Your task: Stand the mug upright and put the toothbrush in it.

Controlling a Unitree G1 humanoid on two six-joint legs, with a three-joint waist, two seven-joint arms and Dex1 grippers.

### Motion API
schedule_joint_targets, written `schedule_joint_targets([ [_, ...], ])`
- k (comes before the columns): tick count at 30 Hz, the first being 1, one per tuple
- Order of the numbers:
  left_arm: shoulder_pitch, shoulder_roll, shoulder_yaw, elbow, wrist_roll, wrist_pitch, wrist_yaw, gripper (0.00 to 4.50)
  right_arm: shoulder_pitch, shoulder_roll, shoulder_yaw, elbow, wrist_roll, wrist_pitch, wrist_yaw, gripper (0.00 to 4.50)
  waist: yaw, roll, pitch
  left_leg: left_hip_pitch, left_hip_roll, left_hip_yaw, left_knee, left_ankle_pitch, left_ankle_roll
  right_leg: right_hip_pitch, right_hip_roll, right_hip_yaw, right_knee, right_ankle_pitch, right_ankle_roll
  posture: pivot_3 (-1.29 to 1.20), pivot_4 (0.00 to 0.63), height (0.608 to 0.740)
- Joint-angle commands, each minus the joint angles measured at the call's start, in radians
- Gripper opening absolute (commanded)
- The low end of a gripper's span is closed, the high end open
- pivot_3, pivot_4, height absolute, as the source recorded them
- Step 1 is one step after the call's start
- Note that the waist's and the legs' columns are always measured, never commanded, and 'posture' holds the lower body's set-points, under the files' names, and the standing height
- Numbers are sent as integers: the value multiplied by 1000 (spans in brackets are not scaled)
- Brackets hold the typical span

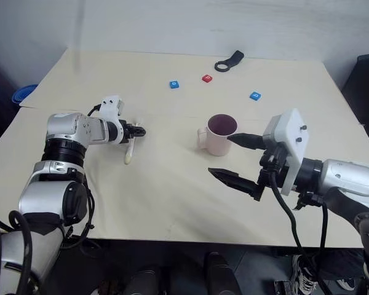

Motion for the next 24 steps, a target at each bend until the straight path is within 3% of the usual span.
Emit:
schedule_joint_targets([
  [1,-21,-11,30,35,-4,16,20,1992,-1,-10,-30,-22,17,-33,-25,4500,0,0,0,0,0,0,0,0,0,0,0,0,0,0,0,0,150,740],
  [7,-35,1,53,43,2,9,37,269,28,-24,-69,5,69,-29,-41,4500,0,0,0,-1,0,0,0,0,0,0,-1,-1,1,1,1,0,150,740],
  [13,-56,13,100,14,-35,-144,-28,258,58,-75,-76,-3,27,-47,-34,4500,0,0,0,-3,-1,-1,0,1,1,-1,-2,-1,0,1,2,0,150,740],
  [18,-85,-20,126,-146,-127,-404,-248,258,87,-101,-127,1,38,-33,-62,4500,4,0,0,-5,0,-1,0,1,0,-2,-1,-2,0,1,2,0,150,740],
  [24,-150,-204,66,-231,-204,-576,-440,258,170,-129,-229,33,-15,-9,-114,4500,35,0,0,-6,-4,1,1,1,2,-1,-2,-3,-3,1,3,0,150,740],
])
